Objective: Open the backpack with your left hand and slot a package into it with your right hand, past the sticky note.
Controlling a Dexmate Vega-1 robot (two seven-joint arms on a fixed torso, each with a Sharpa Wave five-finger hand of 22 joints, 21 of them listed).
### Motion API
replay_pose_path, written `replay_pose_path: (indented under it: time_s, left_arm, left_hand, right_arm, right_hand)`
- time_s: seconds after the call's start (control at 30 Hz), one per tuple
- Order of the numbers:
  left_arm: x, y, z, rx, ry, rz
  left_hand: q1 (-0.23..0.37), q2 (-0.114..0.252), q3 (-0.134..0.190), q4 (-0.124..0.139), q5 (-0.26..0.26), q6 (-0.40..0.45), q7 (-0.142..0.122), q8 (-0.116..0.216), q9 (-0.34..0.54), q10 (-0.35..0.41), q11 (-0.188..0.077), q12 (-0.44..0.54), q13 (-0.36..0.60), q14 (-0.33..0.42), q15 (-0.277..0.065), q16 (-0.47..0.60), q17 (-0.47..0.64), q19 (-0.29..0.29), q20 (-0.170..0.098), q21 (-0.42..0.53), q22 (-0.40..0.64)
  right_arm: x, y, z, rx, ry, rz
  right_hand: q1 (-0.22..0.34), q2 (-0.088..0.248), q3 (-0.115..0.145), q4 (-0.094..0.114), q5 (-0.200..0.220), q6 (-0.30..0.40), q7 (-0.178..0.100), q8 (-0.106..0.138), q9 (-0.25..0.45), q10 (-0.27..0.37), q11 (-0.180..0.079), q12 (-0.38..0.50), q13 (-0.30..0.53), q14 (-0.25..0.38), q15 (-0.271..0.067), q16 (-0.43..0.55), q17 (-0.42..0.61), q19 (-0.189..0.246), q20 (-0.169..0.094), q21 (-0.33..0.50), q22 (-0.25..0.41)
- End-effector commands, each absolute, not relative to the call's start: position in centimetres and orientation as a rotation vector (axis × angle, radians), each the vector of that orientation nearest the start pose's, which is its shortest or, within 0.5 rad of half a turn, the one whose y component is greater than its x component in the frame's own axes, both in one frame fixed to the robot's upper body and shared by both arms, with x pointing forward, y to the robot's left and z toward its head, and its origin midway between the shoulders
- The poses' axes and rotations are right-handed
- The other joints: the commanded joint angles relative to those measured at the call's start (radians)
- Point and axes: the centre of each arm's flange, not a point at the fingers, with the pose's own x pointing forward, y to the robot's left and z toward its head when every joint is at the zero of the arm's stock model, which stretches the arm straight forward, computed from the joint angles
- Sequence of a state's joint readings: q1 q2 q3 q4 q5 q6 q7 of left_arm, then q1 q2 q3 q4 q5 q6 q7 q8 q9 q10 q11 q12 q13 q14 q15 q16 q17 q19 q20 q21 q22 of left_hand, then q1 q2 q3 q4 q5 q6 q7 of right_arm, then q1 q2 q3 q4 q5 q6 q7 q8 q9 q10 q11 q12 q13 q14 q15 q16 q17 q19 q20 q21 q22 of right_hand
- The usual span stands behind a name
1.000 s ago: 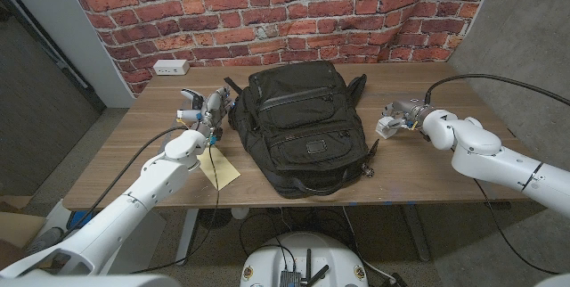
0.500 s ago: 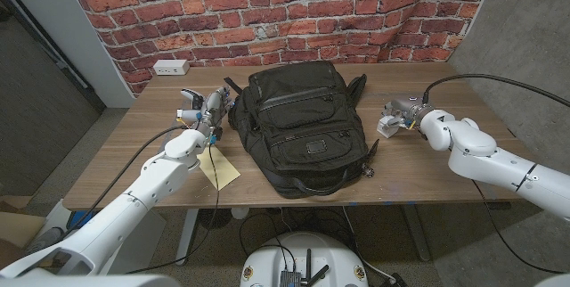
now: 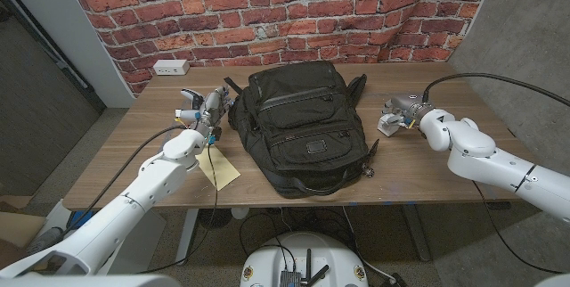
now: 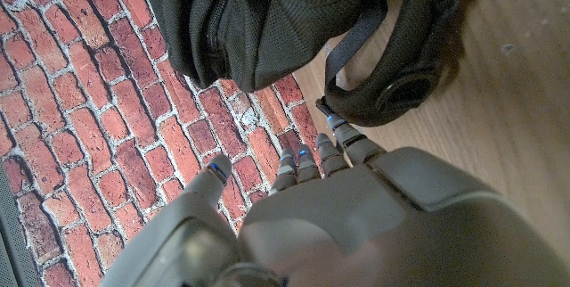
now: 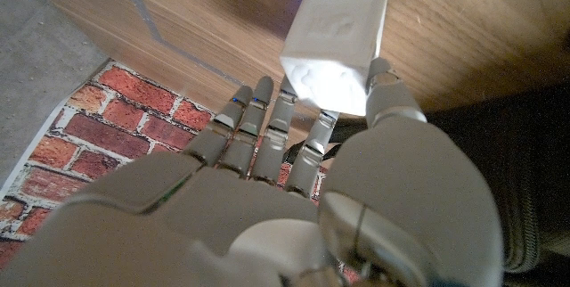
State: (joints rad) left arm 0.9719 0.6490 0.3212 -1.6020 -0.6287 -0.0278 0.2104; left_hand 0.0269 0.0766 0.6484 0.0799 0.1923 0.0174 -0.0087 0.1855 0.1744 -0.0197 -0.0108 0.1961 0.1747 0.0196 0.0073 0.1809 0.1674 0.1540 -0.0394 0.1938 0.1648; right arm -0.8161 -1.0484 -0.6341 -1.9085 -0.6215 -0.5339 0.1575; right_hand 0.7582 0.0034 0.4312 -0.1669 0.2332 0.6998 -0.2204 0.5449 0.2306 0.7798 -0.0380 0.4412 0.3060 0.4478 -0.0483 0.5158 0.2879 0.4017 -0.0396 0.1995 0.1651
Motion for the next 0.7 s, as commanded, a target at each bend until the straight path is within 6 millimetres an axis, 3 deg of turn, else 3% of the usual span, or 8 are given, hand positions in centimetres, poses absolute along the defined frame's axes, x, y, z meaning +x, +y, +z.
replay_pose_path:
  time_s: [0.03,0.37,0.7]
  left_arm:
    - [60.7,30.3,-2.7,0.069,-0.477,-0.051]
    - [59.8,29.9,-2.3,0.106,-0.484,-0.067]
    - [59.2,30.7,-1.4,0.132,-0.518,-0.088]
  left_hand:
    - [-0.002,0.057,0.005,0.001,0.003,0.001,-0.005,-0.002,0.003,0.008,-0.006,-0.003,0.001,0.011,0.002,-0.003,0.004,0.011,-0.015,-0.005,0.004]
    - [-0.002,0.057,0.006,0.0,0.003,0.002,-0.005,-0.001,0.003,0.01,-0.007,-0.003,0.001,0.012,0.001,-0.003,0.004,0.012,-0.014,-0.005,0.004]
    - [-0.001,0.057,0.007,-0.001,0.003,0.006,-0.006,0.0,0.003,0.018,-0.006,-0.001,0.001,0.014,-0.001,-0.003,0.003,0.014,-0.015,-0.004,0.003]
  right_arm:
    - [58.4,-32.0,1.0,-1.657,-0.261,-0.169]
    - [58.1,-32.0,2.1,-1.635,-0.273,-0.172]
    - [57.3,-31.0,2.4,-1.615,-0.26,-0.188]
  right_hand:
    - [0.054,0.065,0.012,-0.001,0.008,0.017,0.0,0.011,0.003,0.169,-0.149,0.003,0.0,0.031,-0.165,0.011,0.0,0.017,-0.075,-0.002,0.001]
    - [0.074,0.071,0.017,-0.006,0.011,0.03,0.001,0.019,0.004,0.187,-0.152,0.002,0.002,0.061,-0.17,0.018,-0.003,0.04,-0.1,0.001,0.0]
    - [0.092,0.074,0.021,-0.011,0.013,0.031,0.001,0.02,0.004,0.194,-0.155,0.002,0.007,0.072,-0.173,0.02,-0.003,0.048,-0.103,0.0,0.0]
